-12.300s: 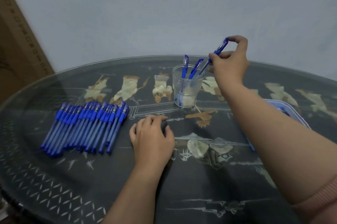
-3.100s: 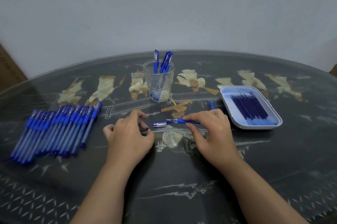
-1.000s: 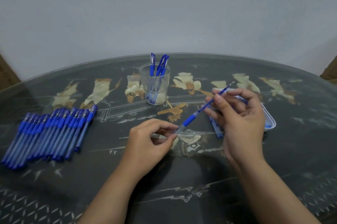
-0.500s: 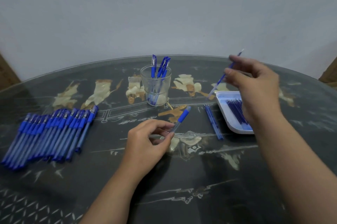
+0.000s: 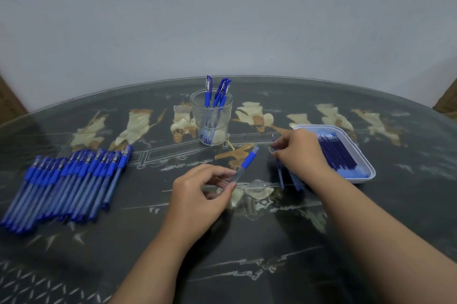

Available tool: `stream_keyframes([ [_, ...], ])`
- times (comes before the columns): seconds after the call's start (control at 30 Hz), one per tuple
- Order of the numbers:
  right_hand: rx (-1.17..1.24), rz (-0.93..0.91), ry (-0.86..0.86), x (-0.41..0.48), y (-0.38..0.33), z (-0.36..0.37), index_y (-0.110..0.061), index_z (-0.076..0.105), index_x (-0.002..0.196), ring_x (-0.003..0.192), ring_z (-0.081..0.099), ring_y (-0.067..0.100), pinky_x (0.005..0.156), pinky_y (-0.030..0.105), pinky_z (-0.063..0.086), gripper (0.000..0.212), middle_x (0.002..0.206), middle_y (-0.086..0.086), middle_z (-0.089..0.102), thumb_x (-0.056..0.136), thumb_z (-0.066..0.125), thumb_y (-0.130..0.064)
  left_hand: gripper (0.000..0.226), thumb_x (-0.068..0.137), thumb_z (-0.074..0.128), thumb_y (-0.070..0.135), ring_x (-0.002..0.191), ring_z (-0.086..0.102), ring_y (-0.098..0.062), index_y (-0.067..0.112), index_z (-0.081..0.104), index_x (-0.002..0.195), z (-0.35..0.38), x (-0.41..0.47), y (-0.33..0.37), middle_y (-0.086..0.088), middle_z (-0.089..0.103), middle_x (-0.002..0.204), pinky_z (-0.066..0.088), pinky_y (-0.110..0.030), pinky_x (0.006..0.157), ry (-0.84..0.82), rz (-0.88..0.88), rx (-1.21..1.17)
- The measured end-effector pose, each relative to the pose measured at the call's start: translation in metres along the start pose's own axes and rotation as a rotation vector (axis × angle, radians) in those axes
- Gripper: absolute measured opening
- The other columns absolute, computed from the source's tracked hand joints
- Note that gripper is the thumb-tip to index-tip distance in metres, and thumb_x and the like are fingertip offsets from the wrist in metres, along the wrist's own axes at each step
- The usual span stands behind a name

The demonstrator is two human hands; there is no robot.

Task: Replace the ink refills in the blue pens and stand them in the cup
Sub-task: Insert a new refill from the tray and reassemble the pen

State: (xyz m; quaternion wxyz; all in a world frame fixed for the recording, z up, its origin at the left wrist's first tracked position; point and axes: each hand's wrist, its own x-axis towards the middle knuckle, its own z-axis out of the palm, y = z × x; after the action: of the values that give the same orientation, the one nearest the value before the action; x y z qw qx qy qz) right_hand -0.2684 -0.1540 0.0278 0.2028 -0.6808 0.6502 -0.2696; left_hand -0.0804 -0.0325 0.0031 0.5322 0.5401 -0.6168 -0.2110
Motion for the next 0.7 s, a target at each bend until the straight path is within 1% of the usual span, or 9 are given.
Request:
stream_keyframes([
  [0.07,-0.036,-0.008,0.015,-0.002,0.002,0.003,-0.012,0.076,0.094,0.093,0.065,0.024,0.076,0.025,0.046,0.015,0.098,0.009,0.072,0.083,0.068,-0.005,0.023,0.075,0.079,0.0,0.074,0.067,-0.007,0.019,0.076,0.087,0.0,0.0,0.0,0.005,0.069,0.084,0.044,-0.01,0.053,0.002,-0.004,0.003],
  [0.13,-0.072,-0.018,0.027,-0.004,0.003,0.006,-0.013,0.075,0.093,0.094,0.065,0.025,0.078,0.029,0.05,0.017,0.1,0.009,0.071,0.082,0.067,-0.004,0.023,0.075,0.079,0.001,0.074,0.068,-0.007,0.019,0.076,0.087,0.0,0.0,0.0,0.005,0.069,0.084,0.044,-0.009,0.053,0.003,-0.006,0.002],
  [0.23,-0.122,-0.026,0.029,-0.006,0.004,0.009,-0.015,0.074,0.096,0.095,0.063,0.027,0.08,0.033,0.053,0.022,0.103,0.009,0.069,0.083,0.062,-0.001,0.022,0.075,0.08,0.0,0.073,0.068,-0.008,0.019,0.076,0.087,0.001,0.0,0.0,0.005,0.069,0.084,0.044,-0.009,0.053,0.003,-0.006,0.0],
  [0.33,-0.16,-0.041,0.033,-0.008,0.005,0.01,-0.016,0.072,0.099,0.095,0.063,0.027,0.077,0.031,0.051,0.026,0.104,0.008,0.068,0.084,0.058,0.0,0.022,0.075,0.08,0.001,0.073,0.068,-0.008,0.019,0.076,0.087,0.001,0.0,0.0,0.005,0.069,0.083,0.044,-0.009,0.052,0.002,-0.004,0.0],
  [0.5,-0.165,-0.051,0.051,-0.01,0.005,0.01,-0.016,0.072,0.1,0.095,0.062,0.027,0.076,0.032,0.05,0.029,0.105,0.008,0.068,0.084,0.056,0.001,0.023,0.074,0.08,0.001,0.074,0.068,-0.008,0.02,0.076,0.087,0.001,0.0,-0.001,0.006,0.069,0.083,0.043,-0.01,0.051,0.002,0.003,0.012],
  [0.6,-0.168,-0.053,0.055,-0.011,0.005,0.01,-0.016,0.072,0.1,0.095,0.061,0.027,0.073,0.029,0.046,0.028,0.105,0.008,0.067,0.084,0.055,0.001,0.023,0.074,0.08,0.001,0.073,0.068,-0.008,0.02,0.076,0.086,0.001,0.0,0.0,0.006,0.069,0.083,0.043,-0.009,0.051,0.007,0.012,0.02],
  [0.7,-0.148,-0.064,0.066,-0.012,0.006,0.009,-0.016,0.072,0.1,0.095,0.062,0.025,0.072,0.029,0.045,0.028,0.102,0.007,0.068,0.085,0.055,0.0,0.023,0.074,0.08,0.0,0.073,0.068,-0.007,0.019,0.076,0.086,0.001,0.0,0.001,0.005,0.069,0.083,0.043,-0.009,0.051,0.008,0.004,0.015],
])
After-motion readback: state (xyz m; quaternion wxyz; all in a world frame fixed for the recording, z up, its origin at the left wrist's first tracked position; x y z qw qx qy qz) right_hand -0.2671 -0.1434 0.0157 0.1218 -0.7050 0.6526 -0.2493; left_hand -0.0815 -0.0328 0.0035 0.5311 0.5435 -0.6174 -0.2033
